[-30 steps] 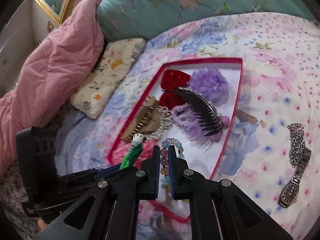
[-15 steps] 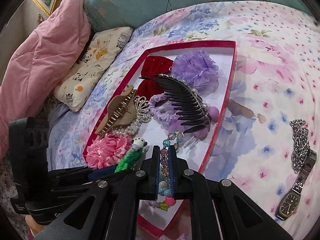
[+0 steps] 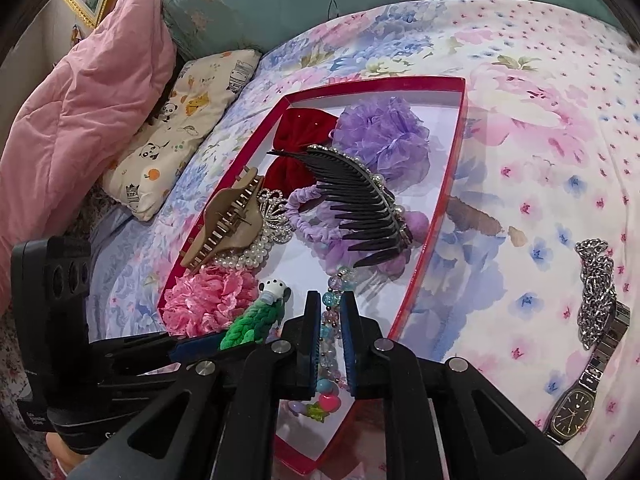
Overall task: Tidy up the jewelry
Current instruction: 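Carry green keychain with left tool while right tool carries beaded bracelet into tray, then open left tool to release keychain while right tool releases bracelet in tray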
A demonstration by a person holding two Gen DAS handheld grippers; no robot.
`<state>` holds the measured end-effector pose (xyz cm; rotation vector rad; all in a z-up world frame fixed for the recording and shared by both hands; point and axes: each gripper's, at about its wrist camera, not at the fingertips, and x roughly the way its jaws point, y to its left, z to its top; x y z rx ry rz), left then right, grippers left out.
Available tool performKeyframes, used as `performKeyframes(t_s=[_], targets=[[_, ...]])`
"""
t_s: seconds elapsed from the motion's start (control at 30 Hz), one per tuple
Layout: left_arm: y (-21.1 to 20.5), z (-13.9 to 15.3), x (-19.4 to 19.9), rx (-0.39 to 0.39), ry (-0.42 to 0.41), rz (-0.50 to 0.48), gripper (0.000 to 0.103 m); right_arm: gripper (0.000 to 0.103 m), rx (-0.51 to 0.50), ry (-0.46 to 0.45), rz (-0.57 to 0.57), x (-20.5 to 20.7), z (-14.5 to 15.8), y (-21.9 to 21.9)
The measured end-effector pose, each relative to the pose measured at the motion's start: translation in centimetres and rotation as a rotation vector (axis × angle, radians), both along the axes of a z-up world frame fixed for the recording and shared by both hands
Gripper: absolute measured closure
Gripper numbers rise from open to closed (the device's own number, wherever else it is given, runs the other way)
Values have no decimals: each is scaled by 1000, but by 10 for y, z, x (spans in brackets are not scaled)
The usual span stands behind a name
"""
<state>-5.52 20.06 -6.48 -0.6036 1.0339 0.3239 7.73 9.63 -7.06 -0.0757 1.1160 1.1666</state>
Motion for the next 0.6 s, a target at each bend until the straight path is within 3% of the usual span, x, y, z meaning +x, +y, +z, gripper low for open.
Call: performKeyframes(t_s=[0.13,0.3,0.47,0.6], targets=[[-1,0,-1,2,3,4,77,91,-1,-4,-1,-1,1,-1],[-4,4,-3,21,2,9,56,90,-2,0,-11,0,4,-4],[-6,8,-10,12,-15,19,56,86,29,1,-29,-1,13,-15],[-11,14,-20,4,-46,31,52,65,83,10,-55,0,27,-31]])
